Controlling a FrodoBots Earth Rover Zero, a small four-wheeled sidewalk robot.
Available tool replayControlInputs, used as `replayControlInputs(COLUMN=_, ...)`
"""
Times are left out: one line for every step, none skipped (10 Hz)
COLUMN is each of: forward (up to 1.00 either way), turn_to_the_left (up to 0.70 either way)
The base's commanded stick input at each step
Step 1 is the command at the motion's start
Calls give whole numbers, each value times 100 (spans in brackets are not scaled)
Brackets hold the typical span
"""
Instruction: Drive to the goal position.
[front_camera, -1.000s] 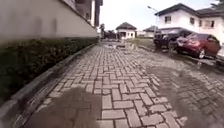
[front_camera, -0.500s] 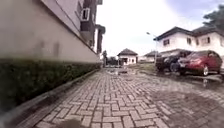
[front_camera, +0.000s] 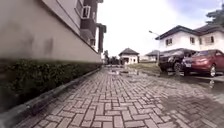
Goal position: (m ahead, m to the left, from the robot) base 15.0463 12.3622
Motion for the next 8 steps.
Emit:
replayControlInputs(forward=69, turn_to_the_left=3)
replayControlInputs(forward=69, turn_to_the_left=3)
replayControlInputs(forward=69, turn_to_the_left=3)
replayControlInputs(forward=69, turn_to_the_left=3)
replayControlInputs(forward=69, turn_to_the_left=3)
replayControlInputs(forward=69, turn_to_the_left=3)
replayControlInputs(forward=69, turn_to_the_left=3)
replayControlInputs(forward=69, turn_to_the_left=3)
